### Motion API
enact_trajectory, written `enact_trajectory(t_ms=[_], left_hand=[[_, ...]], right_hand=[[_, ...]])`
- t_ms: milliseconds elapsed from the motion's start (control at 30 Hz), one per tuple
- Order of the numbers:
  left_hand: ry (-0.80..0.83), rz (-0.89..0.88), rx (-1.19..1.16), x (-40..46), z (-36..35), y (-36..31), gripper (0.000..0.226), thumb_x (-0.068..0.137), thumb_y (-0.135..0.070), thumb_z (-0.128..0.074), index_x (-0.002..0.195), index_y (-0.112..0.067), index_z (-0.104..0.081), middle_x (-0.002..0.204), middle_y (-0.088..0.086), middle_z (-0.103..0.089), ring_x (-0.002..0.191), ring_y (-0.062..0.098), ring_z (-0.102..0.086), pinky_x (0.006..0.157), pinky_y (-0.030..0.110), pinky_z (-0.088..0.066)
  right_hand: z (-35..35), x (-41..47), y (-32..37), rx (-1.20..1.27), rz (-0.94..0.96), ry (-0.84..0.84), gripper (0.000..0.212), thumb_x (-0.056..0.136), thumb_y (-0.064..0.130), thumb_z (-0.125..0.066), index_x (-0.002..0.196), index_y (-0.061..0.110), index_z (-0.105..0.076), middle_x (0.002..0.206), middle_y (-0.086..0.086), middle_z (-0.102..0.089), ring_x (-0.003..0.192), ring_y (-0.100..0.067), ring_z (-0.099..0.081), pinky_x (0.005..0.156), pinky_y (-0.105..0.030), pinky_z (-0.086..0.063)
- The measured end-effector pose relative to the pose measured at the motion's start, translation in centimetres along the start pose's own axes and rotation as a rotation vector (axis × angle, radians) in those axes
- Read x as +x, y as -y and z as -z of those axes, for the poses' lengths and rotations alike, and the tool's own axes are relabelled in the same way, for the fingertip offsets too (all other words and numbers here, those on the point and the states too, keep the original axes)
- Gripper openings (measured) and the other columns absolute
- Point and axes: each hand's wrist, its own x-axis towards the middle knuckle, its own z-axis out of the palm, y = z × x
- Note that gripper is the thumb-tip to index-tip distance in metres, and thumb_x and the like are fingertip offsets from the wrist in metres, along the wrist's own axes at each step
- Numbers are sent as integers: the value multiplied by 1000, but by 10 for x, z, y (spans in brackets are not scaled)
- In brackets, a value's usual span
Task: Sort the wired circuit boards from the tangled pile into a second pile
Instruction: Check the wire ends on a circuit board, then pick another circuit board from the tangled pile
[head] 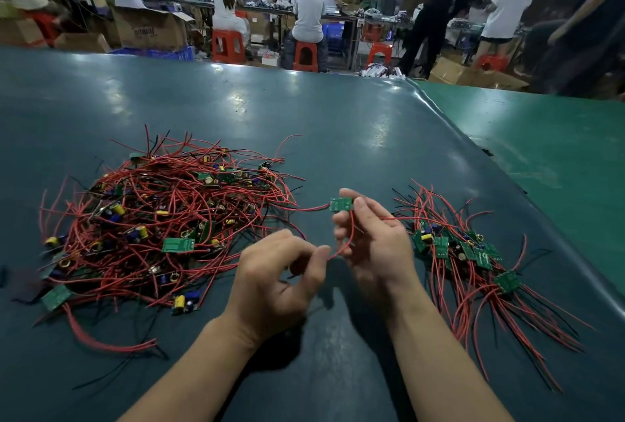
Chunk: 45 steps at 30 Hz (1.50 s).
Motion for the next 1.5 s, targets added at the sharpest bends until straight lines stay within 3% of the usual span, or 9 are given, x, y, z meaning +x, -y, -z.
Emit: enact_trajectory(t_ms=[200, 267, 367, 533, 667, 833, 1033, 1233, 1500], left_hand=[[110, 627, -437, 2, -9, 1, 39, 93, -43, -53, 76, -13, -70, 60, 2, -67, 44, 13, -54, 45, 20, -43], [163, 624, -475, 4, -10, 1, 25, 89, -40, -57, 94, -21, -72, 71, -3, -70, 49, 7, -55, 49, 17, -44], [91, 652, -555, 6, -8, 1, 21, 92, -37, -59, 86, -23, -73, 70, -4, -70, 53, 9, -57, 52, 21, -46], [14, 845, -710, 13, -1, 4, 46, 79, -46, -66, 94, -4, -75, 81, 35, -63, 69, 32, -53, 67, 53, -45], [-103, 973, -901, 17, 0, 9, 22, 81, -27, -64, 87, -8, -75, 83, 12, -71, 64, 22, -67, 55, 31, -56], [-158, 1054, -1078, 19, 4, 15, 26, 88, -27, -54, 94, -10, -72, 99, 17, -69, 79, 27, -63, 80, 43, -52], [122, 1134, -1074, 17, -2, 4, 25, 83, -19, -54, 88, -2, -72, 70, 12, -62, 57, 15, -55, 50, 20, -47], [235, 1124, -973, 16, -2, -2, 24, 98, -12, -45, 94, 4, -64, 70, 16, -65, 49, 17, -54, 46, 22, -46], [195, 1135, -780, 19, -4, -2, 14, 97, -3, -49, 84, -4, -54, 60, 13, -57, 44, 16, -53, 42, 23, -42]], right_hand=[[1, -6, 5, 234, -112, 153, 25, 83, 18, -55, 89, 12, -78, 58, 1, -53, 45, -6, -44, 37, -14, -33], [0, -8, 6, 225, -123, 183, 25, 83, 17, -55, 89, 11, -78, 55, 0, -50, 42, -6, -42, 35, -14, -32], [0, -9, 5, 104, -171, 235, 20, 82, 16, -59, 88, 15, -78, 53, 2, -47, 37, -5, -37, 34, -15, -28], [-1, -14, -2, -268, -117, 362, 19, 81, 16, -67, 99, 18, -69, 52, 0, -53, 37, -6, -41, 37, -15, -32], [0, -12, -4, -360, -56, 379, 46, 78, 14, -74, 118, 16, -51, 74, -5, -68, 56, -12, -60, 44, -20, -46], [9, -9, 5, -279, -122, 399, 30, 87, 11, -59, 113, 20, -68, 85, -14, -73, 68, -22, -68, 47, -23, -49], [5, -6, -5, -426, -137, 209, 33, 86, 37, -66, 97, 7, -74, 50, -2, -51, 37, -9, -43, 36, -15, -31], [5, -4, -8, -357, -124, 141, 4, 84, 13, -73, 84, 10, -71, 43, 5, -52, 32, -5, -39, 32, -14, -27], [6, -1, -12, -412, -6, 24, 9, 85, 6, -71, 83, 14, -67, 54, -9, -54, 36, -10, -32, 35, -14, -23]])
